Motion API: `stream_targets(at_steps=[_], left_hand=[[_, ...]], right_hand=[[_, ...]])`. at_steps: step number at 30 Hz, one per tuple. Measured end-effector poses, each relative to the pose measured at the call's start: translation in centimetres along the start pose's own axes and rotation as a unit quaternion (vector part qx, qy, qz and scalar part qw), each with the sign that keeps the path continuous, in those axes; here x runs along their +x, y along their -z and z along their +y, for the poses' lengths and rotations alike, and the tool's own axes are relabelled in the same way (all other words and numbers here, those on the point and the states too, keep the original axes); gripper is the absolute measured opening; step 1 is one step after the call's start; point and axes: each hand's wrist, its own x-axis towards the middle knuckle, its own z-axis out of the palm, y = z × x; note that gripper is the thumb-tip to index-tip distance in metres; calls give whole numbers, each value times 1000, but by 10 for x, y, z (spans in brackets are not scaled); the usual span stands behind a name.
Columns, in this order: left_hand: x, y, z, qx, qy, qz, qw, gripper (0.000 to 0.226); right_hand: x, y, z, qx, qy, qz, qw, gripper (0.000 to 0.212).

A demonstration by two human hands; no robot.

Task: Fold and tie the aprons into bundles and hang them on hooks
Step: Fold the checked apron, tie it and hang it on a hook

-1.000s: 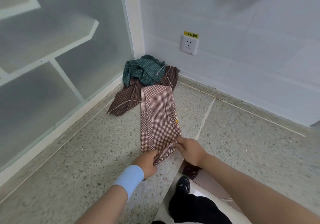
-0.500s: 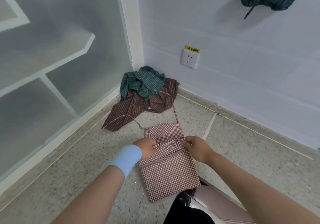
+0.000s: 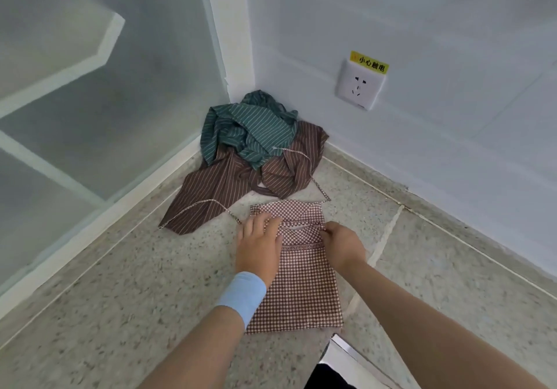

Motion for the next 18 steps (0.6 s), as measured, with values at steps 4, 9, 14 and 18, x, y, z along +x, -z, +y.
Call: stream_targets(at_steps=[4,9,14,18], left_hand=[[-34,-32,-1,5,-81,-78,994,25],[-55,-65,-22,58,-92,-220,969,62],[-60,-59,-34,67,-107,-215,968,65],[-75,-45,-59,90,-80,-202,972,65]], right_hand=[[15,-15,6,-51,-21,2,998,23],[-17,-41,17,-212,238,98,943,50],[-39,-69,60,-305,308,-34,900,66],[-48,-57,57,-333,289,-23,897,66]])
